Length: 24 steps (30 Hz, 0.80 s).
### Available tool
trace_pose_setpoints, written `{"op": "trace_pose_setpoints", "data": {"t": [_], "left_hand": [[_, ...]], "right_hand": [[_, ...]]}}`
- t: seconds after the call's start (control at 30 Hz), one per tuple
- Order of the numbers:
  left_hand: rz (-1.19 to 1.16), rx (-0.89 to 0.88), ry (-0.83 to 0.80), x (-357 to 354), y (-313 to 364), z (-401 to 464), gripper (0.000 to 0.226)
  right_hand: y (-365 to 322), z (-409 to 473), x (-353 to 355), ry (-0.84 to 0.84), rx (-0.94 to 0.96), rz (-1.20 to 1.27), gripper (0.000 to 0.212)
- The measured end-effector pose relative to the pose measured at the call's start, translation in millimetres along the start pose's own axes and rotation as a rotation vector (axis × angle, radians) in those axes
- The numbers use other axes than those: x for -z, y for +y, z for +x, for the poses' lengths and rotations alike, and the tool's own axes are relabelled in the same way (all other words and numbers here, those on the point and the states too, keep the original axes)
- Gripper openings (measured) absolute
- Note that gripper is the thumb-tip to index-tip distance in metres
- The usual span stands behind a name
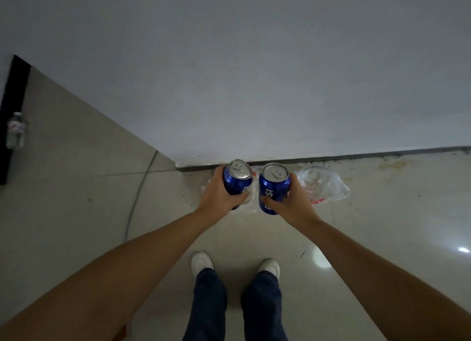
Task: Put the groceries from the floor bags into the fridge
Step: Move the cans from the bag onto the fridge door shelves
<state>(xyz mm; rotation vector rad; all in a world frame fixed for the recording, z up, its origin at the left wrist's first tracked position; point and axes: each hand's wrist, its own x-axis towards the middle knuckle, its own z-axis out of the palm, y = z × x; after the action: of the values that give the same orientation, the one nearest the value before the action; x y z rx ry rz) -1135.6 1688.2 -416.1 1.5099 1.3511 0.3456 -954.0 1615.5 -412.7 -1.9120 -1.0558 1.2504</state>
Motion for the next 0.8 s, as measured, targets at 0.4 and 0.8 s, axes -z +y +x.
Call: {"op": "trace_pose_setpoints", "data": {"t": [0.4, 0.8], "left_hand": [[0.079, -0.283, -0.156, 17, 159, -68, 0.064], [0.254, -0.605, -0.628, -40, 260, -185, 0.06]], "right_hand": [[-81, -121, 95, 0.262, 0.034, -0.014, 0.068], [-72, -346, 107, 0.923, -0.053, 0.347, 0.058]]}}
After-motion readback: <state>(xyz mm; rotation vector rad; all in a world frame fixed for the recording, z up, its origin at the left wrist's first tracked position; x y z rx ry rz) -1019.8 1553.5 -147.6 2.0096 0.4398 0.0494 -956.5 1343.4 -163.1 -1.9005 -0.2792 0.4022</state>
